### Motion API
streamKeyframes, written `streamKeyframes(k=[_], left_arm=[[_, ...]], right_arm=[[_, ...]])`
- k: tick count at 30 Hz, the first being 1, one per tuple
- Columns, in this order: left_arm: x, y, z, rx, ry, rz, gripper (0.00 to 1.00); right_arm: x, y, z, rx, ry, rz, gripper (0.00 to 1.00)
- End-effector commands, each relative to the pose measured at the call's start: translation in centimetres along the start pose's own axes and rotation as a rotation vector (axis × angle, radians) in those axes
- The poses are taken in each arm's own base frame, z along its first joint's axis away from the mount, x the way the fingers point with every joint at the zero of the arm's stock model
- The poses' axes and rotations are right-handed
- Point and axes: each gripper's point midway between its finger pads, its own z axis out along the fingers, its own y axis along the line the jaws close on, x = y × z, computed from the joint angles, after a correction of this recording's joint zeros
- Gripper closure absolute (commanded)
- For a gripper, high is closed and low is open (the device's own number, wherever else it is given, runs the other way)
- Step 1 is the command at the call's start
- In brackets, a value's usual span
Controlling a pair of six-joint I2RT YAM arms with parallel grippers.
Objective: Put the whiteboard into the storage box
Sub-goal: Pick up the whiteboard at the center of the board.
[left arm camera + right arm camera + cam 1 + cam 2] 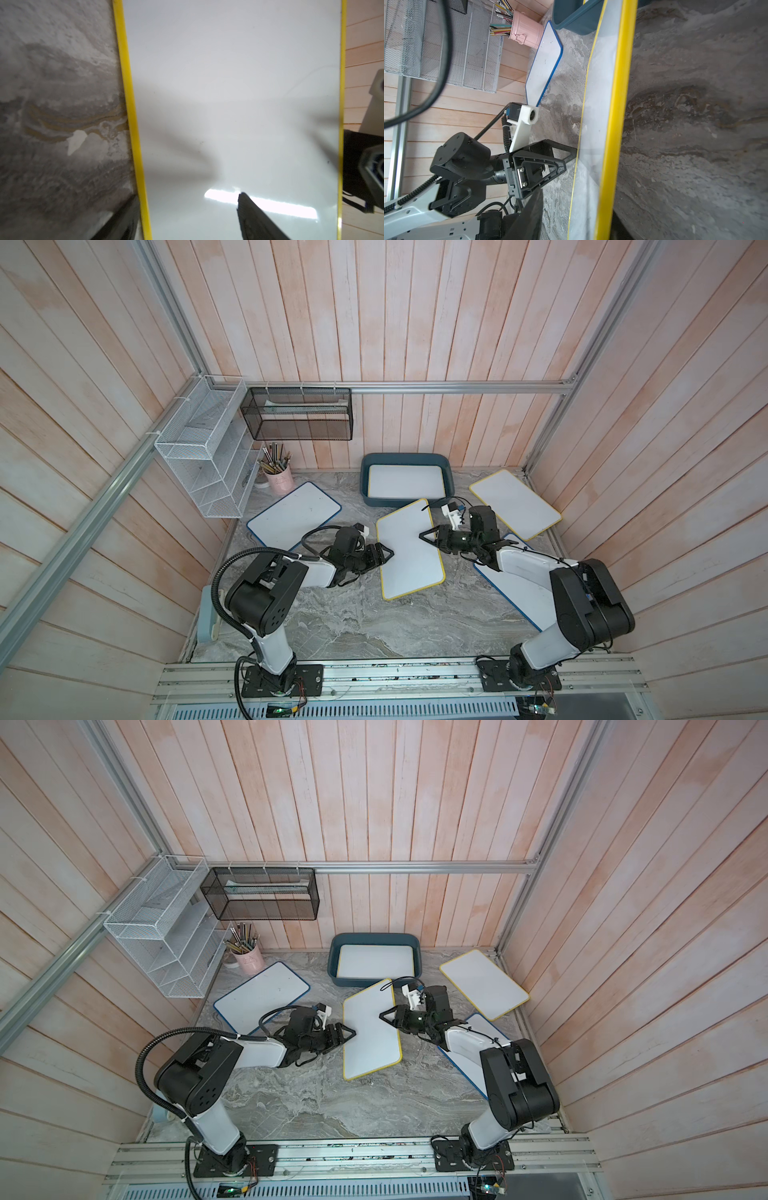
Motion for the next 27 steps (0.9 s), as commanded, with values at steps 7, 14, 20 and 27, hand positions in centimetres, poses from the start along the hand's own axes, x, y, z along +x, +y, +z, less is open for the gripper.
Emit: streamKeyframes(k=[7, 14, 20, 27], left_arm=[[5.9, 7.1, -0.4, -0.245, 0.178, -0.127, 0.23], [5.2, 6.7, -0.5, -0.236, 0.156, -0.115, 0.23], [3.6, 6.0, -1.4, -0.239, 0.083, -0.087, 0.23], [1.5, 5.1, -3.6, -0.211, -0.04, -0.068, 0.23]], right_arm=[[-1.3, 1.7, -1.2, -0.035, 0.005, -0.063, 0.69], [-1.6, 1.8, -1.1, -0.046, 0.006, -0.06, 0.82], [-2.1, 2.1, -1.6, -0.038, -0.004, -0.073, 0.92], [-2.3, 3.2, -2.1, -0.105, 0.001, -0.071, 1.0]])
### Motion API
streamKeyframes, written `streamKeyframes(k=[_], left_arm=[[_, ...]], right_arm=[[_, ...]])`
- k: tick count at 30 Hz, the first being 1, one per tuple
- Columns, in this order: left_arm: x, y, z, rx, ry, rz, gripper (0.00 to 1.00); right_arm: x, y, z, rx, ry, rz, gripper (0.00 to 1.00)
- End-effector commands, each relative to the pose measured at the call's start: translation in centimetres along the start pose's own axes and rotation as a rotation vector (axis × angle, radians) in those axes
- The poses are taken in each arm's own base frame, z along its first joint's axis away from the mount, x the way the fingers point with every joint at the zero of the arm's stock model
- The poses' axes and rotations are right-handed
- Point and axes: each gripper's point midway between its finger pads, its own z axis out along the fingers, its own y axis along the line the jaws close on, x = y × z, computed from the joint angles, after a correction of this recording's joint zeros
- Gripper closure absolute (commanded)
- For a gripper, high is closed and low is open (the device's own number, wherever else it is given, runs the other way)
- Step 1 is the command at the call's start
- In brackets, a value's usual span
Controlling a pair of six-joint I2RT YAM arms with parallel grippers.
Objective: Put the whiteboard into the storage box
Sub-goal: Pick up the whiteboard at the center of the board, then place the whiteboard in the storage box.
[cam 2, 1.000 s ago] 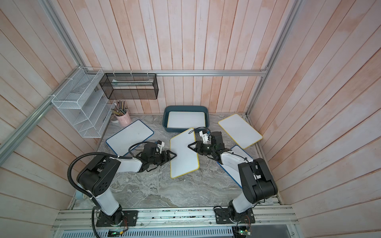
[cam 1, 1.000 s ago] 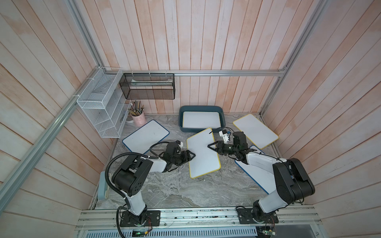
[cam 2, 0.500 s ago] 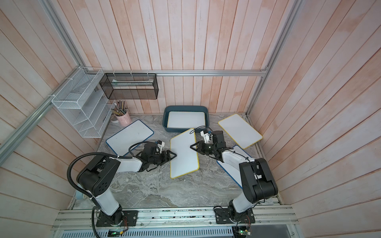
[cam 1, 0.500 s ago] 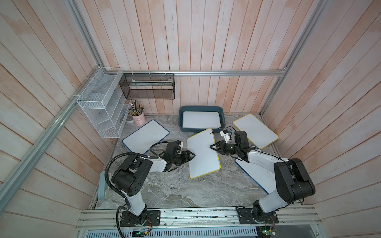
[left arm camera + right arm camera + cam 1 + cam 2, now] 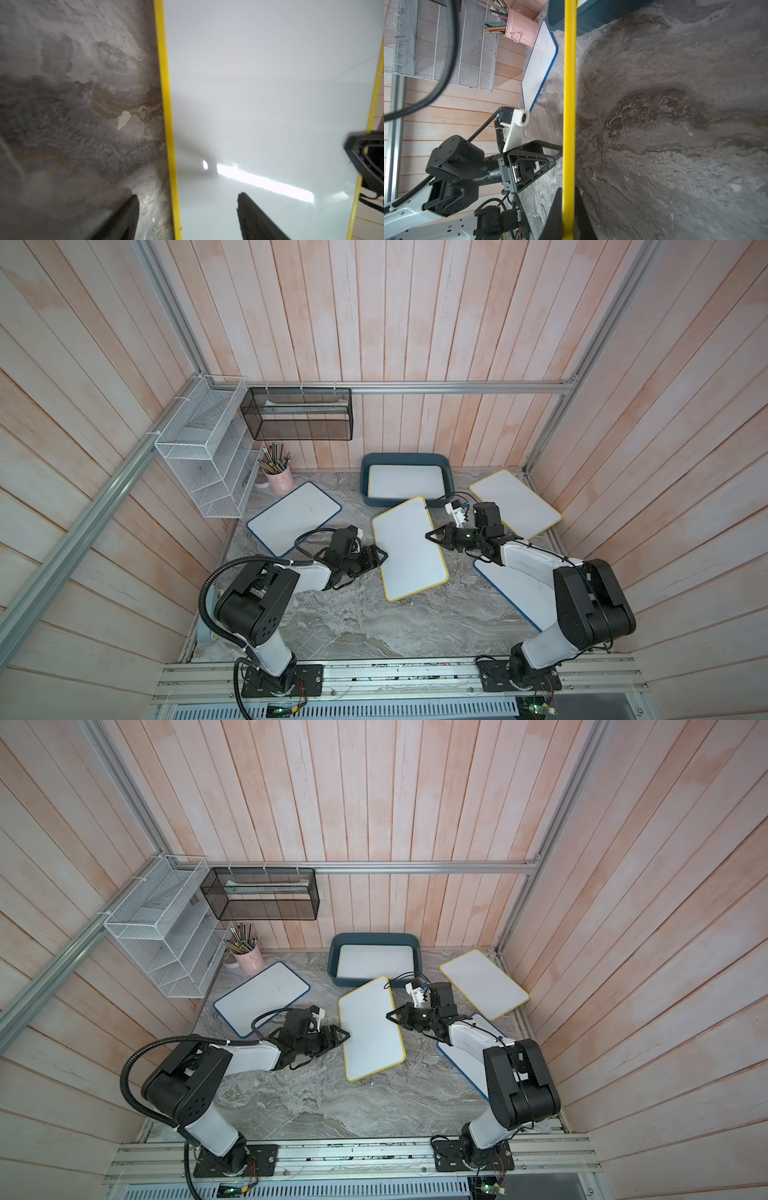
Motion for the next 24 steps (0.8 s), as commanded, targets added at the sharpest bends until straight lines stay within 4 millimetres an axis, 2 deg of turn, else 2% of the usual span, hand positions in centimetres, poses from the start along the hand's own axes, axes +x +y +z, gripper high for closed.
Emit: streamKeyframes(k=[1, 7, 11, 17, 24], left_arm=[[1.0, 3.6, -1.5, -0.121, -0.02, -0.044, 0.23], [-1.5, 1.9, -4.2, 0.026, -0.131, -0.051, 0.23], [-2.2, 1.6, -5.1, 0.077, -0.153, -0.057, 0.23], [-2.5, 1.9, -5.9, 0.086, -0.188, -0.074, 0.23], [-3.9, 0.9, -6.3, 0.096, -0.203, -0.029, 0.23]], right_arm=[[-1.5, 4.0, -1.1, -0.135, -0.014, -0.069, 1.0], [-2.5, 5.8, -2.4, -0.198, -0.039, -0.084, 1.0], [-4.0, 6.8, -4.6, -0.268, -0.1, -0.078, 1.0], [-7.7, 7.4, -8.2, -0.319, -0.278, -0.048, 1.0], [-12.5, 7.9, -11.7, -0.293, -0.631, 0.035, 1.0]])
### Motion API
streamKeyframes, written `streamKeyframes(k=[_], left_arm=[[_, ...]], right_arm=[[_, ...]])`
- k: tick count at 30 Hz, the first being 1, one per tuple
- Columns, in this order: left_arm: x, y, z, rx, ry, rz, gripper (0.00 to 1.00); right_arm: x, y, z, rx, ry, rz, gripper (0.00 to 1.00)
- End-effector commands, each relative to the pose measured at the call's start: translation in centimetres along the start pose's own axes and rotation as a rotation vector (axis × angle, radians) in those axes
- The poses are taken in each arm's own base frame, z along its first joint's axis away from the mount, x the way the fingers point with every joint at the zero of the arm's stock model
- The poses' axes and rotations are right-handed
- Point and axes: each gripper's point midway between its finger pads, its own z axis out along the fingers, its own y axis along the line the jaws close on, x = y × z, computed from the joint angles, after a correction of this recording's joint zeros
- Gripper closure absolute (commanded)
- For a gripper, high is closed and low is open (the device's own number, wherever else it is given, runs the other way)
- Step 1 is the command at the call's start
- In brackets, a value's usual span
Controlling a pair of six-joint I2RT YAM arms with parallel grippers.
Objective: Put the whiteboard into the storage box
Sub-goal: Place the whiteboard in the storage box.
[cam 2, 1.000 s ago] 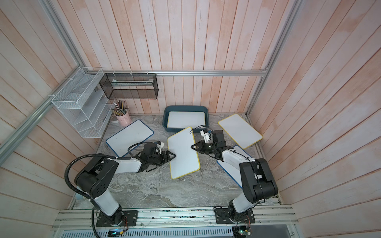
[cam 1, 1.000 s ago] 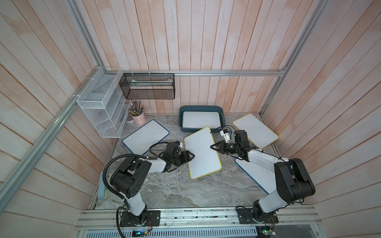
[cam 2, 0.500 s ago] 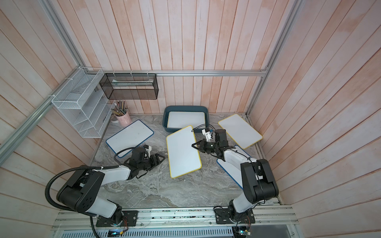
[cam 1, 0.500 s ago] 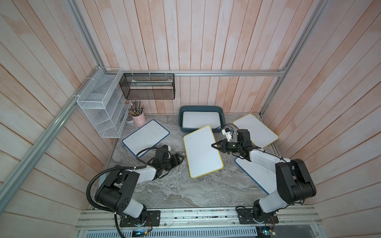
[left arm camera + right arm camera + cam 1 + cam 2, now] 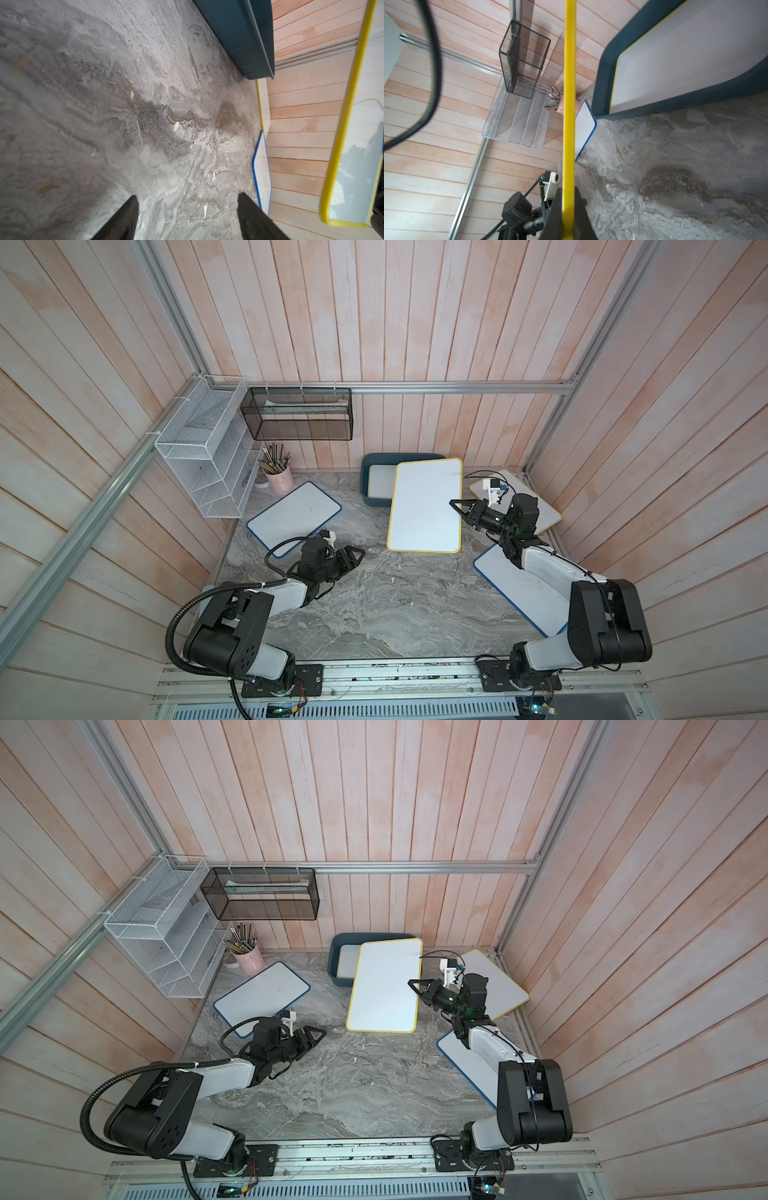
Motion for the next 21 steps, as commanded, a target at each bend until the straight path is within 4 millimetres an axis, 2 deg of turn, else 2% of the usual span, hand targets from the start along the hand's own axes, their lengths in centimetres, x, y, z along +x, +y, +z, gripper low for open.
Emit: streamKeyframes(k=[1, 7, 12, 16, 18, 21], left_arm=[[-1.7, -1.7, -0.4, 0.043, -0.036, 0.049, 0.24], [-3.2, -1.5, -1.1, 0.043, -0.054, 0.031, 0.23], [-4.3, -2.4, -2.0, 0.062, -0.022, 0.041, 0.23], [-5.1, -4.3, -2.9, 0.084, 0.002, 0.076, 0.23], [-6.0, -4.7, -3.5, 0.059, 0.005, 0.11, 0.23], [-7.4, -4.9, -4.9, 0.047, -0.004, 0.137, 0.23]], right_arm=[[-4.2, 4.1, -1.3, -0.104, -0.261, -0.015, 1.0], [-5.8, 6.3, -0.2, -0.143, -0.486, 0.026, 1.0], [-5.5, 7.5, 1.3, -0.196, -0.657, 0.091, 1.0], [-4.5, 7.0, 2.5, -0.196, -0.797, 0.15, 1.0], [-3.5, 5.9, 3.7, -0.177, -0.863, 0.205, 1.0], [-2.4, 5.5, 5.9, -0.218, -0.926, 0.243, 1.0]])
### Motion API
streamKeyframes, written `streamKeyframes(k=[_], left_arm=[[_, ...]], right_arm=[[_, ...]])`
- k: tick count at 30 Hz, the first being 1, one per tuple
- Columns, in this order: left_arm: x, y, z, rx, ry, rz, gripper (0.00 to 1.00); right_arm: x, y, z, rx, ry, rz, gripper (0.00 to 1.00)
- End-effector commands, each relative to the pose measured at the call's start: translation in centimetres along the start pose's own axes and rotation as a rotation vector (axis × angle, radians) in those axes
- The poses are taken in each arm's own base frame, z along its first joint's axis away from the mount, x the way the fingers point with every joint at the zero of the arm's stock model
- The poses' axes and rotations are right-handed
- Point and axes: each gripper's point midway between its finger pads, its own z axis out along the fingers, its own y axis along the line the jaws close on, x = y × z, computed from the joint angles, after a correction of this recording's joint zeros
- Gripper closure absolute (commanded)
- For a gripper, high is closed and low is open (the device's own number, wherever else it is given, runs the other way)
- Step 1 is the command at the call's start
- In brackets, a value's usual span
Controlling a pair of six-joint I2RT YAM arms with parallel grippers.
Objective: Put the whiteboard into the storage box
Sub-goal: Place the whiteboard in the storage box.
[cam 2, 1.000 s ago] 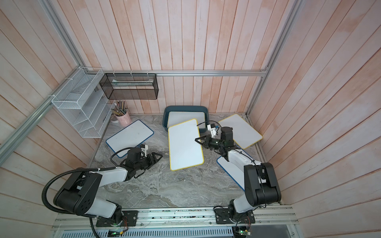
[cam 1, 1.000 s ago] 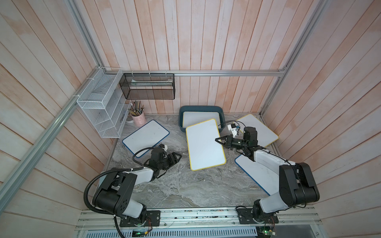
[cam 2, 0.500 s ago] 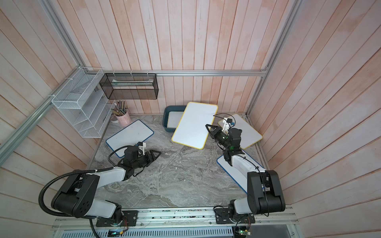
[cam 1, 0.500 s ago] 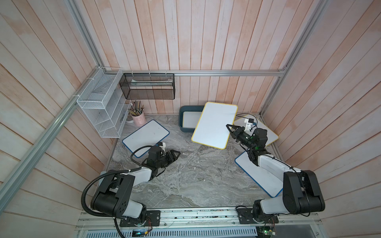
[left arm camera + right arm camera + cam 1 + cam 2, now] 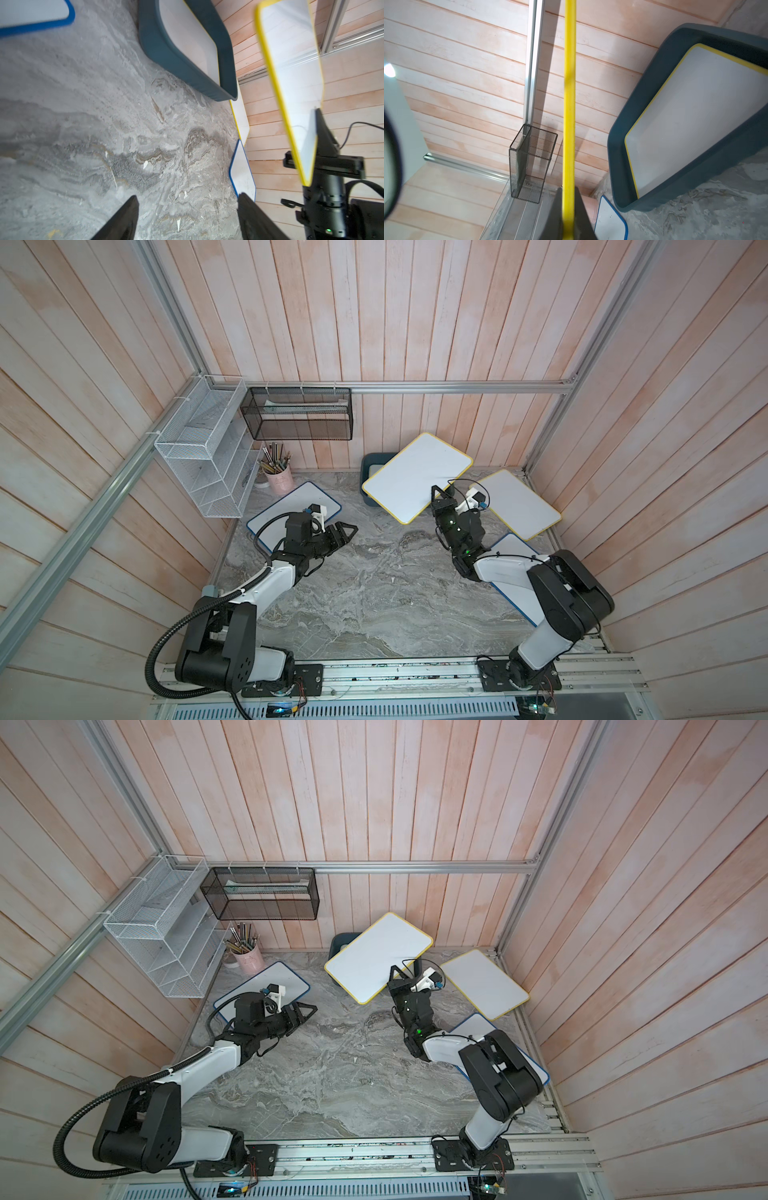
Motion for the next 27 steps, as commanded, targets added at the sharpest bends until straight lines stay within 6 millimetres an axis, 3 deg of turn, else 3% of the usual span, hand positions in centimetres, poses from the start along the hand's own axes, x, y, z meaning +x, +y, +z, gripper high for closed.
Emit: streamKeyframes(k=[1, 6, 9, 14, 19, 27], left_arm=[[-0.4, 0.2, -1.8, -0.028, 0.036, 0.047, 0.23], [-0.9, 2.5, -3.2, -0.105, 0.089, 0.035, 0.23], [-0.7, 2.3, -3.9, -0.046, 0.109, -0.014, 0.23], [-1.2, 2.5, -5.2, -0.103, 0.145, 0.051, 0.23], [0.1, 5.2, -5.5, -0.196, 0.2, 0.091, 0.23], [0.3, 4.6, -5.0, -0.141, 0.209, 0.069, 0.23]], right_arm=[[-1.9, 4.4, 0.8, -0.184, -0.25, 0.171, 1.0], [0.9, 2.5, 2.3, -0.137, -0.302, 0.19, 1.0], [1.4, 1.4, 3.0, -0.101, -0.323, 0.193, 1.0], [1.2, -0.2, 3.4, -0.052, -0.369, 0.194, 1.0], [1.0, -1.9, 3.6, 0.004, -0.416, 0.176, 1.0], [0.6, -4.2, 4.4, 0.093, -0.481, 0.2, 1.0]])
